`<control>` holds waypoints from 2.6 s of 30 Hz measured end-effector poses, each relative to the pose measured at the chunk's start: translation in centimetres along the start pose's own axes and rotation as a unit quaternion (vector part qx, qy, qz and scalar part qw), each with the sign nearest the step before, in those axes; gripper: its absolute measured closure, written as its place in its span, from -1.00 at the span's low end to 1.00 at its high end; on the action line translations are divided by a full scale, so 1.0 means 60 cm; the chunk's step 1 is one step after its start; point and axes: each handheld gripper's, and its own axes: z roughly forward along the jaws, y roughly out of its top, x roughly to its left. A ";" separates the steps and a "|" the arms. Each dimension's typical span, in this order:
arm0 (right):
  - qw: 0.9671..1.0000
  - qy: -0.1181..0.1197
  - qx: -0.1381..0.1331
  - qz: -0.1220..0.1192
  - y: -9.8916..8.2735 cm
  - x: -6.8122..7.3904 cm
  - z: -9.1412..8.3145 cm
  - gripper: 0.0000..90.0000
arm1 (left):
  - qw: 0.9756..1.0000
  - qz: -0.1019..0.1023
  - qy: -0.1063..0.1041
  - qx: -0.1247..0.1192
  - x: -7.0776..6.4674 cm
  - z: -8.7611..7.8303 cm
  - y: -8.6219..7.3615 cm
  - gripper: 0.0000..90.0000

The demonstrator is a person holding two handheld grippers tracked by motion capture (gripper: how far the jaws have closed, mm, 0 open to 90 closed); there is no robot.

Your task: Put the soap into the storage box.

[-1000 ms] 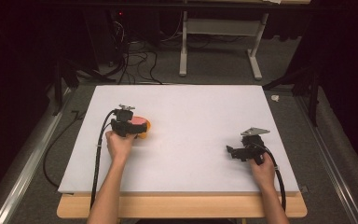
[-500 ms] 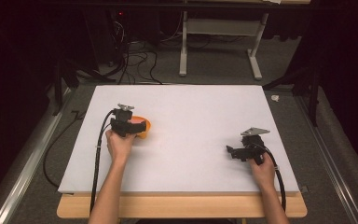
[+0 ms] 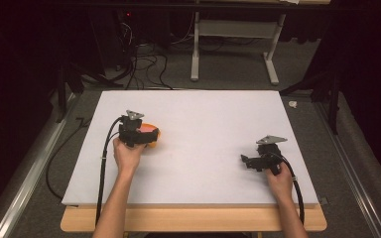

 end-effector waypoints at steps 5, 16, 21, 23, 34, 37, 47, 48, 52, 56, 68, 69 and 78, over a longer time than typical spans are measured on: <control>1.000 0.000 0.000 0.000 0.000 0.000 0.000 -0.68 | 1.000 0.005 -0.008 -0.014 -0.007 -0.014 -0.003 -0.64; 1.000 0.000 0.000 0.001 0.000 0.000 0.000 -0.68 | 0.999 0.015 -0.022 -0.022 -0.016 -0.034 -0.010 -0.64; 1.000 0.000 0.000 0.001 0.000 0.000 0.000 -0.68 | 0.999 0.019 -0.029 -0.029 -0.022 -0.042 -0.011 -0.64; 1.000 0.000 0.000 0.001 0.000 0.000 0.000 -0.68 | 0.999 0.020 -0.034 -0.030 -0.025 -0.044 -0.012 -0.64; 1.000 0.000 0.000 0.001 0.000 0.000 0.000 -0.68 | 0.998 0.031 -0.045 -0.029 -0.042 -0.045 -0.027 -0.63; 1.000 0.000 0.000 0.000 0.000 0.000 0.000 -0.68 | 0.998 0.035 -0.048 -0.031 -0.047 -0.048 -0.030 -0.63; 1.000 0.000 0.000 0.000 0.000 0.000 0.000 -0.68 | 0.996 0.031 -0.070 -0.041 -0.061 -0.057 -0.039 -0.63; 1.000 0.000 0.000 0.000 0.000 0.000 0.000 -0.68 | 0.996 0.031 -0.073 -0.041 -0.062 -0.058 -0.040 -0.63; 1.000 0.000 0.000 0.000 0.000 0.000 0.000 -0.68 | 0.995 0.031 -0.079 -0.042 -0.066 -0.061 -0.043 -0.63; 1.000 0.000 0.000 0.000 0.000 0.000 0.000 -0.68 | 0.995 0.033 -0.086 -0.044 -0.072 -0.064 -0.045 -0.63; 1.000 0.000 0.000 0.000 0.000 0.000 0.000 -0.68 | 0.993 0.034 -0.108 -0.042 -0.089 -0.068 -0.062 -0.64; 1.000 0.000 0.000 0.001 0.000 0.000 0.000 -0.68 | 0.992 0.036 -0.110 -0.041 -0.090 -0.068 -0.062 -0.63; 1.000 -0.001 0.000 0.001 0.000 0.000 0.000 -0.68 | 0.990 0.039 -0.127 -0.038 -0.105 -0.066 -0.070 -0.64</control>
